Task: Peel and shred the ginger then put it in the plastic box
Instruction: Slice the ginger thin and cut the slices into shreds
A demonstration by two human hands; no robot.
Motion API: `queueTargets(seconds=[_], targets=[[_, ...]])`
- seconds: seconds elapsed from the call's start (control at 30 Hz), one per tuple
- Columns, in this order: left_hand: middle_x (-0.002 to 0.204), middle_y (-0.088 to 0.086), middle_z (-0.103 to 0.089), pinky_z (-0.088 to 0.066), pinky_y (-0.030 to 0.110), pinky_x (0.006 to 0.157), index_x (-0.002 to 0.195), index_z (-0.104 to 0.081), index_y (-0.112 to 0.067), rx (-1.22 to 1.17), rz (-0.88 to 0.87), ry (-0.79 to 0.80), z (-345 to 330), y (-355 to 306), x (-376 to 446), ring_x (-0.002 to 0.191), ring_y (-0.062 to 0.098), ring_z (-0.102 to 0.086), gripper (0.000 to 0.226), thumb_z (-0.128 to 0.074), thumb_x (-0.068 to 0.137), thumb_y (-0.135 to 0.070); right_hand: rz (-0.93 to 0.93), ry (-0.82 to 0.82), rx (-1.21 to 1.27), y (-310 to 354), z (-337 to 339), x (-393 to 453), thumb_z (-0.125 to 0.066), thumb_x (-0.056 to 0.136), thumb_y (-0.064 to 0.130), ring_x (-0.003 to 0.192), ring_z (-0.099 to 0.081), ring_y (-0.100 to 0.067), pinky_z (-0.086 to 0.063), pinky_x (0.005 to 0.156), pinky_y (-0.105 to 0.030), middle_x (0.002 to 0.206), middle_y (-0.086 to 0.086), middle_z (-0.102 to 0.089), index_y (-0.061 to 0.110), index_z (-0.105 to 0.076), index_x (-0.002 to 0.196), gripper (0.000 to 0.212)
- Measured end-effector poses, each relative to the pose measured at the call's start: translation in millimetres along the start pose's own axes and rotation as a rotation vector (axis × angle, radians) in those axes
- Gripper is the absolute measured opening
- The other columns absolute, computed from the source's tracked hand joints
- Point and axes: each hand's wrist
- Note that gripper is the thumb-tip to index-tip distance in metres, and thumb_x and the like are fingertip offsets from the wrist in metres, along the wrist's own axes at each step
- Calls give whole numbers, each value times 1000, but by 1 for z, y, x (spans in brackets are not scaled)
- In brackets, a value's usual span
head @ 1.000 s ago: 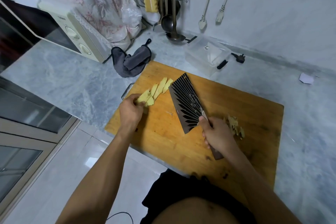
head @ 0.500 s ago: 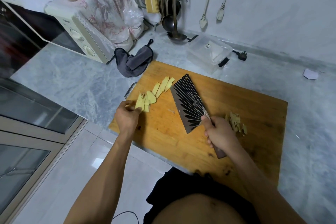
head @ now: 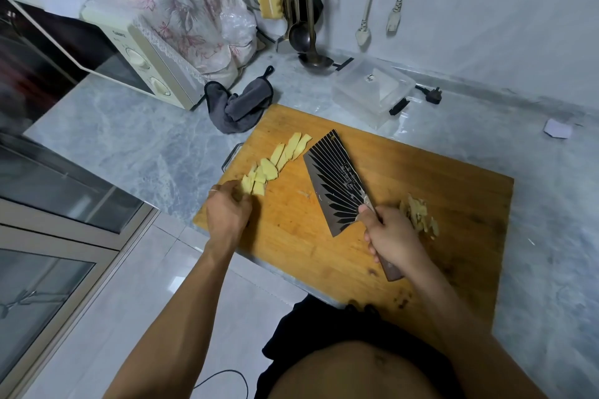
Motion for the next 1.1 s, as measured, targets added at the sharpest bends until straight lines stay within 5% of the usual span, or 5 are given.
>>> queueTargets(seconds=[0.33, 0.53, 0.7, 0.93, 1.1], targets=[[110, 10, -70, -50, 34, 75, 126, -65, -19, 172, -49, -49, -3, -11, -13, 95, 30, -66, 37, -59, 90, -9, -24, -3, 2, -6, -1, -2, -44, 103, 46, 53, -57, -17, -46, 44, -25, 73, -7, -62, 11, -60, 92, 40], [97, -1, -72, -47, 23, 75, 93, -73, -20, -68, -50, -25, -1, -4, -19, 86, 14, -63, 4, -70, 90, -21, -32, 10, 24, -7, 2, -4, -44, 104, 44, 52, -55, -16, -44, 42, -23, 74, -7, -61, 14, -61, 91, 37], [81, -12, -68, -45, 15, 71, 87, -70, -22, -279, 31, 117, -2, -13, -34, 78, -3, -61, 9, -72, 87, -13, -38, 17, 32, -9, 3, -8, -44, 104, 44, 50, -54, -15, -45, 43, -24, 73, -6, -60, 12, -61, 92, 38], [74, 1, -75, -60, 35, 77, 79, -75, -13, -481, 204, 321, -33, -38, -49, 70, 18, -71, 6, -80, 81, -15, -1, -11, -10, -12, 6, -14, -44, 103, 46, 50, -55, -16, -47, 44, -27, 70, -7, -61, 5, -61, 93, 46], [70, -4, -69, -47, 16, 56, 72, -70, -17, -169, 31, 264, -39, -44, -57, 60, 8, -60, 21, -79, 82, -32, 46, -65, -39, -8, 9, -15, -42, 103, 47, 49, -56, -14, -44, 43, -22, 69, -7, -61, 8, -64, 94, 45]])
Point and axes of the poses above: each hand's wrist, its own x-axis towards the middle knuckle, its own z-axis out of the back of the hand, y = z × x
